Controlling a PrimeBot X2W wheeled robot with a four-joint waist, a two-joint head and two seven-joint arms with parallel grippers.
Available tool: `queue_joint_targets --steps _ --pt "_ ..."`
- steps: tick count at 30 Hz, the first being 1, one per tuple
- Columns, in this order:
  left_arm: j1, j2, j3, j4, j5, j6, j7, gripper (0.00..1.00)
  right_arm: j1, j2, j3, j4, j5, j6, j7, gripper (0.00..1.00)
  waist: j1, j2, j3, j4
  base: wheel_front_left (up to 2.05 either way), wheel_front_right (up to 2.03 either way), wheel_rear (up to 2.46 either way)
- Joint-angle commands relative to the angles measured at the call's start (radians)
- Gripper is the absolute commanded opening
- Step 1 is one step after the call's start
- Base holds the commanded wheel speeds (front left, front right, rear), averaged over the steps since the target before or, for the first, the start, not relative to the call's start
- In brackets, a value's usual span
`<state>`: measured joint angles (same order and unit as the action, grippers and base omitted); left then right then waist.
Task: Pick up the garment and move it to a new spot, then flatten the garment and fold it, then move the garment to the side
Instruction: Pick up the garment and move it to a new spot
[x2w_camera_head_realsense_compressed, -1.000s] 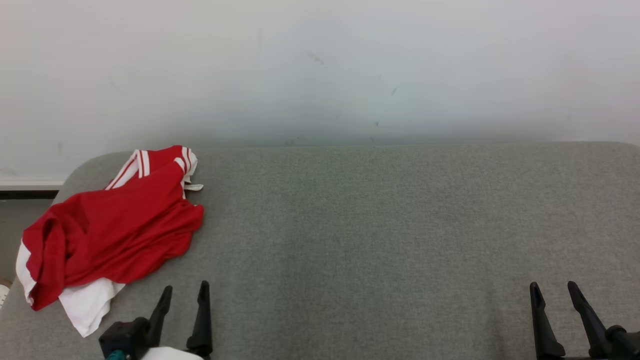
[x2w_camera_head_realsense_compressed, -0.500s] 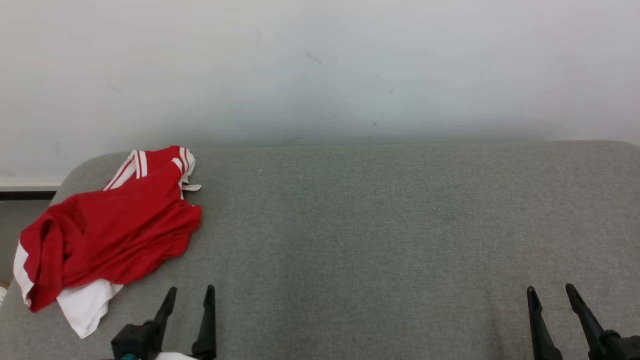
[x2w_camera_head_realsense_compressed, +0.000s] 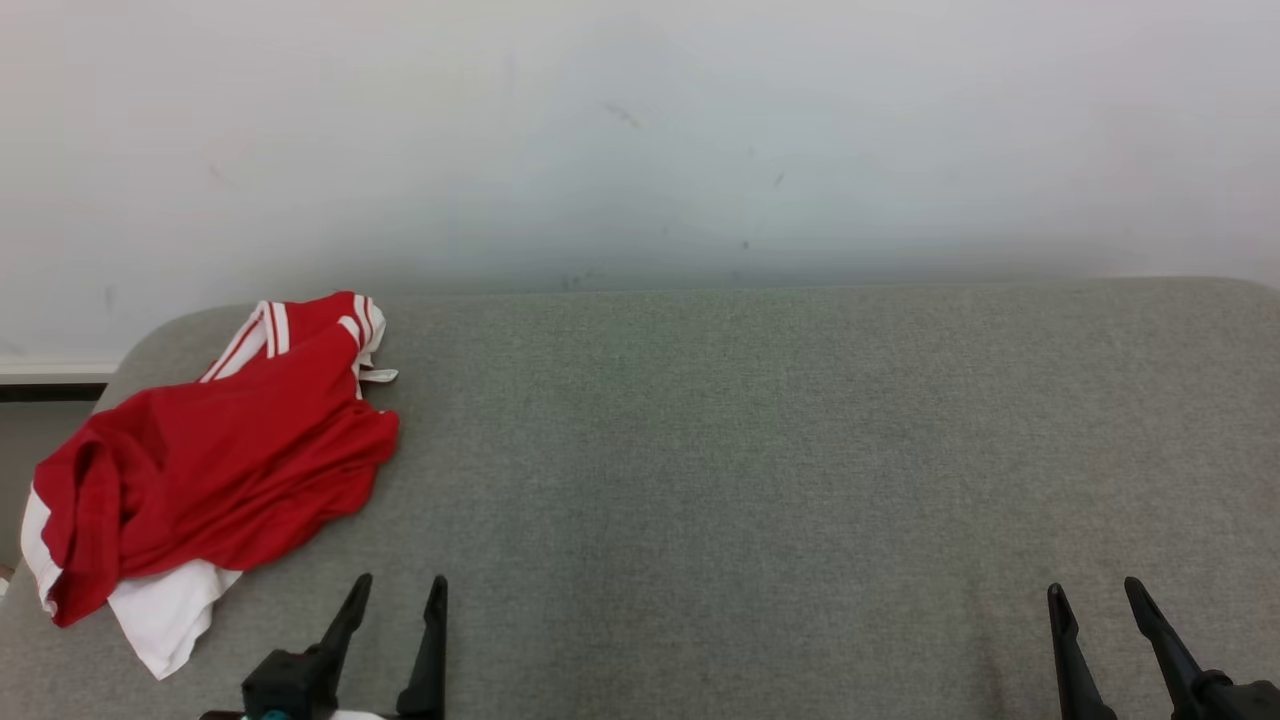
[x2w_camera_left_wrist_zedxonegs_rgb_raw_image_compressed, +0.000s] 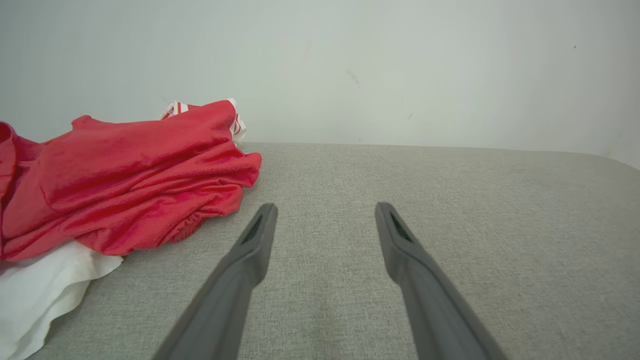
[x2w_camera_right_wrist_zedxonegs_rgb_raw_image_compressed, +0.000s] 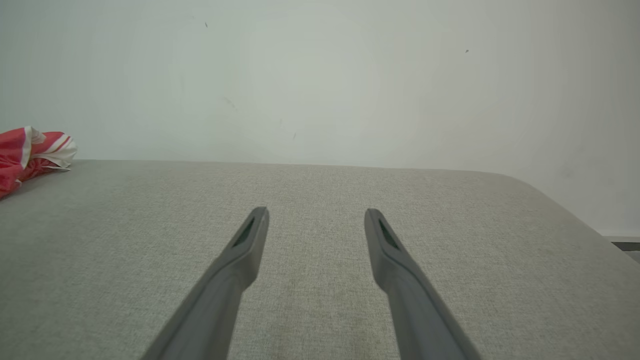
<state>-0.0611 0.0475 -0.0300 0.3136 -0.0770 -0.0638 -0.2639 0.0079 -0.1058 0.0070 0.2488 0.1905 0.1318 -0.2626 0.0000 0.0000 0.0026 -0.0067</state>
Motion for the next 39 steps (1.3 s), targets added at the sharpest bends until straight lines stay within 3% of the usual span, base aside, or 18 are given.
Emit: queue_joint_targets --steps 1,14,31,39 --pt "0.010 0.006 0.002 0.000 -0.001 0.001 -0.001 1.00 0.010 -0.005 0.001 0.004 0.021 -0.002 -0.003 1.00 0.0000 0.0000 0.001 -0.001 0.00 0.00 0.00" --pt "-0.014 0.006 -0.009 0.016 -0.018 -0.002 -0.001 1.00 0.008 -0.011 -0.001 0.001 0.027 -0.002 -0.003 1.00 0.0000 0.0000 0.006 0.022 0.00 0.00 0.00" --pt "0.040 0.012 0.019 0.029 -0.004 -0.011 -0.001 1.00 0.019 0.007 0.063 0.028 0.026 -0.002 -0.003 1.00 0.0000 0.0000 -0.035 0.343 0.00 0.00 0.00" --pt "0.063 0.010 0.038 0.015 -0.005 -0.015 -0.001 1.00 -0.006 0.002 0.102 0.037 0.028 -0.002 -0.003 1.00 0.0000 0.0000 -0.027 0.388 0.00 0.00 0.00"
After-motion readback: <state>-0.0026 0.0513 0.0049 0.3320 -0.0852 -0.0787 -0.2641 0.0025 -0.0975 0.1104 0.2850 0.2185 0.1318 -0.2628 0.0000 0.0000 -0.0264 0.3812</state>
